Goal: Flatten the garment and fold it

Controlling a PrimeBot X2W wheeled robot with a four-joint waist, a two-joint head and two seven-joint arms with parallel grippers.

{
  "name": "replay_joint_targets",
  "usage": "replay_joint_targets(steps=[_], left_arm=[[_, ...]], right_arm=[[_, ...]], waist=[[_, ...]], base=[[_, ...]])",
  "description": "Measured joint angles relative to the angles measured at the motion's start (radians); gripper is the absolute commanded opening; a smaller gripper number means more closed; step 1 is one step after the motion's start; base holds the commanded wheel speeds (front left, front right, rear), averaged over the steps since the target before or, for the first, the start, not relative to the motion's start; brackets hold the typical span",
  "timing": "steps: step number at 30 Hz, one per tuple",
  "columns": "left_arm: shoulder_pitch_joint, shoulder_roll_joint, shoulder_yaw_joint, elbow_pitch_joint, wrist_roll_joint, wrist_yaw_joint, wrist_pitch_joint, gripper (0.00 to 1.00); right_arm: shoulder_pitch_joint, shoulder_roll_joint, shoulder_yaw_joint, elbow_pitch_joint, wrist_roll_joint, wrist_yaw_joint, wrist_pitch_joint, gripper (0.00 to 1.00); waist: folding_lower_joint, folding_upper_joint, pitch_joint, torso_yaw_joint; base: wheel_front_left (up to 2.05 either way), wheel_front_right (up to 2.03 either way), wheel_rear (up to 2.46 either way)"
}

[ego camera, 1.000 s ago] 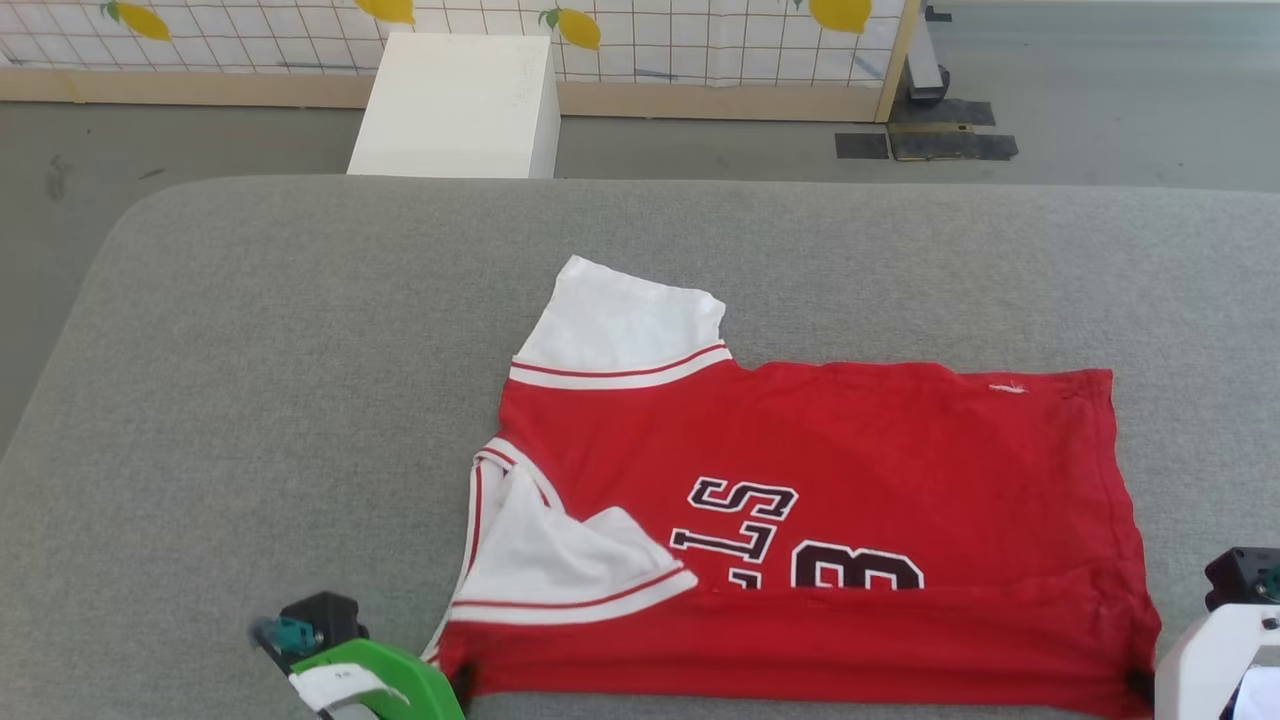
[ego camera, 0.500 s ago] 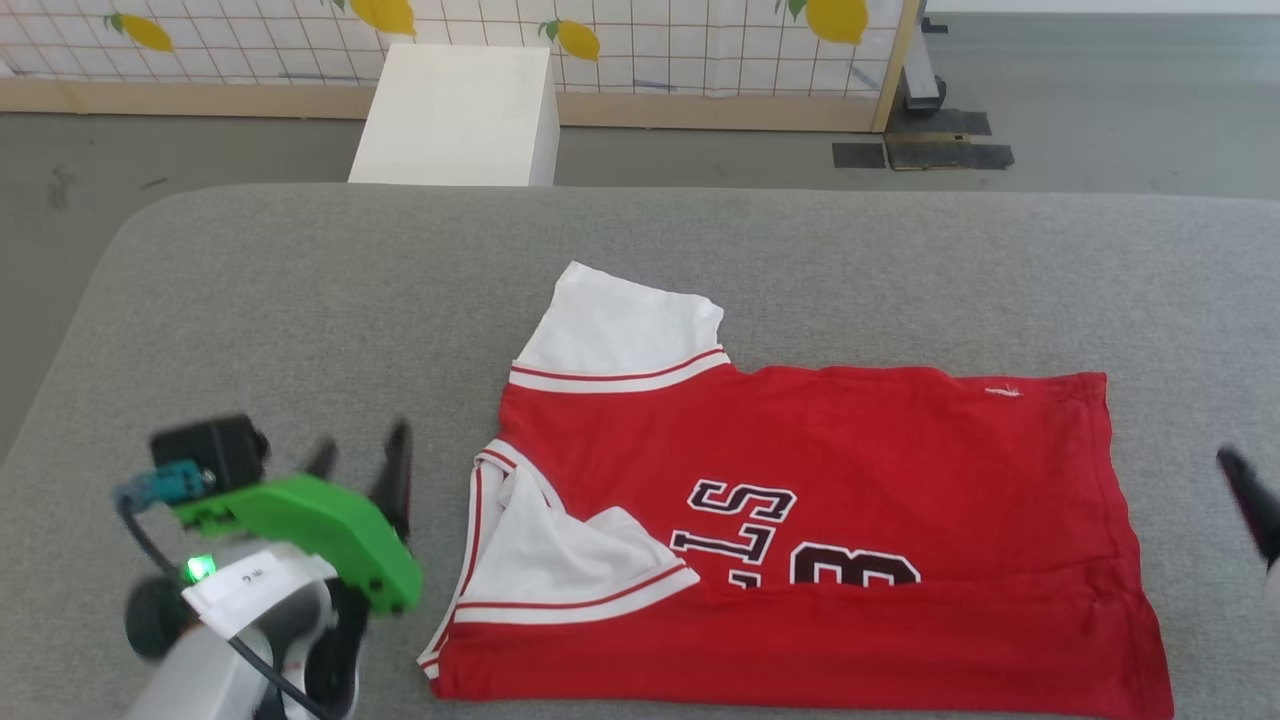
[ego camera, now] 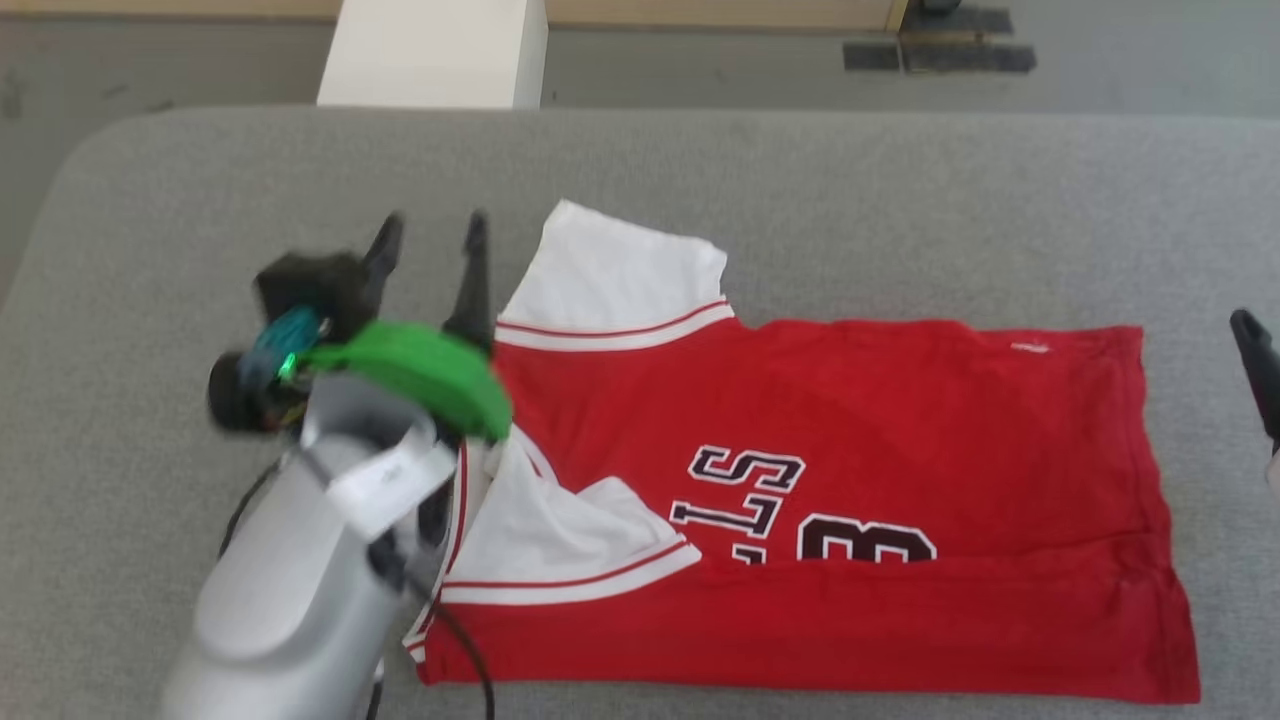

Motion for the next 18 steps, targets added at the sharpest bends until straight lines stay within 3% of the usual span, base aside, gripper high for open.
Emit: replay_joint_targets(steps=[5,9,12,18], left_arm=[[-0.2,-0.065,-0.039,0.213,0.001,-0.065,0.032,1.0],[-0.362,-0.11,-0.05,0.373,-0.005,-0.092,0.11,1.0],[-0.497,-0.136,-0.049,0.489,-0.015,-0.1,0.193,1.0],[-0.674,-0.159,-0.097,0.701,-0.031,-0.116,0.497,1.0]], right_arm=[[-0.045,-0.03,0.025,0.01,0.018,0.0,-0.006,1.0],[-0.076,-0.047,0.05,0.011,0.031,0.0,-0.007,1.0],[-0.097,-0.057,0.07,0.01,0.041,0.0,-0.006,1.0],[-0.115,-0.074,0.09,0.005,0.06,0.0,-0.014,1.0]], waist=[[0.0001,0.0,0.07,0.008],[0.0001,0.0,0.125,0.01],[0.0001,0.0,0.17,0.007],[0.0002,0.0,0.254,-0.021]], base=[[0.0,0.0,0.0],[0.0,0.0,0.0],[0.0,0.0,0.0],[0.0,0.0,0.0]])
